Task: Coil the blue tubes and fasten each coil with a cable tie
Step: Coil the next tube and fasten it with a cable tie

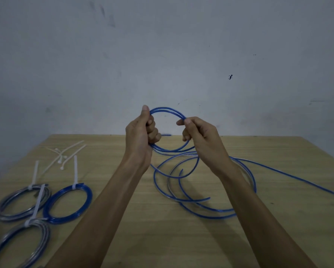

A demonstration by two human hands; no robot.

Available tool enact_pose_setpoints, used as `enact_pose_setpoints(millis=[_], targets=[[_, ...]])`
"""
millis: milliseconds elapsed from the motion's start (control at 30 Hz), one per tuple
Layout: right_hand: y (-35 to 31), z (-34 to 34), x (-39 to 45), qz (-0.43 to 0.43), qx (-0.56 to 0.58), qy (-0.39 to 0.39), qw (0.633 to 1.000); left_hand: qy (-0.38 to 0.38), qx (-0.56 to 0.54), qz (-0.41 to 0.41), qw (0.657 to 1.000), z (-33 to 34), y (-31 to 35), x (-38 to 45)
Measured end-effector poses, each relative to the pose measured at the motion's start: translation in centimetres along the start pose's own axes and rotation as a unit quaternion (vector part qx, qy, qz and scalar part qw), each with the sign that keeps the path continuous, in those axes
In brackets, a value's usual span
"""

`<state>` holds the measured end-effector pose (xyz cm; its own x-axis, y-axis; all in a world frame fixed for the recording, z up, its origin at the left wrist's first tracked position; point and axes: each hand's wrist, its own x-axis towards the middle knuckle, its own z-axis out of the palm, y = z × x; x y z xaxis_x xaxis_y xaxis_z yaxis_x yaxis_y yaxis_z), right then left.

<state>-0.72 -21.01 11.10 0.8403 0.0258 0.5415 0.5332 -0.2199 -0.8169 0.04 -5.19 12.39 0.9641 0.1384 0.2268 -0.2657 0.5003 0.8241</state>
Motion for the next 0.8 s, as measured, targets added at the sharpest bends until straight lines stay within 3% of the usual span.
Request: enact_pose_setpoints(millis=[167, 300, 500, 667, 733, 800], targets=[[-0.3, 2.1, -0.4, 0.051, 0.168, 0.084, 0.981, 0.015, -0.042, -0.007, 0.999, 0.5, -0.4, -0.6], [-0.3, 1.9, -0.2, 0.061, 0.207, 0.108, 0.970, -0.045, 0.030, -0.074, 0.996, -0.1, -0.9, -0.2], [0.6, 0.4, -0.1, 0.037, 0.081, 0.005, 0.996, -0.187, 0.152, -0.159, 0.957, -1.3, 0.4, -0.1], [0.2, -0.9, -0.1, 0.006, -0.050, -0.117, 0.992, -0.228, 0.307, -0.102, 0.918, -1.8, 0.6, -0.1], [0.2, -1.2, -0.2, 0.005, -0.056, -0.131, 0.990, -0.242, 0.299, -0.118, 0.916, -1.8, 0.4, -0.1], [0.3, -1.0, -0.3, 0.019, -0.011, -0.100, 0.995, -0.227, 0.247, -0.122, 0.934, -1.7, 0.2, 0.0]])
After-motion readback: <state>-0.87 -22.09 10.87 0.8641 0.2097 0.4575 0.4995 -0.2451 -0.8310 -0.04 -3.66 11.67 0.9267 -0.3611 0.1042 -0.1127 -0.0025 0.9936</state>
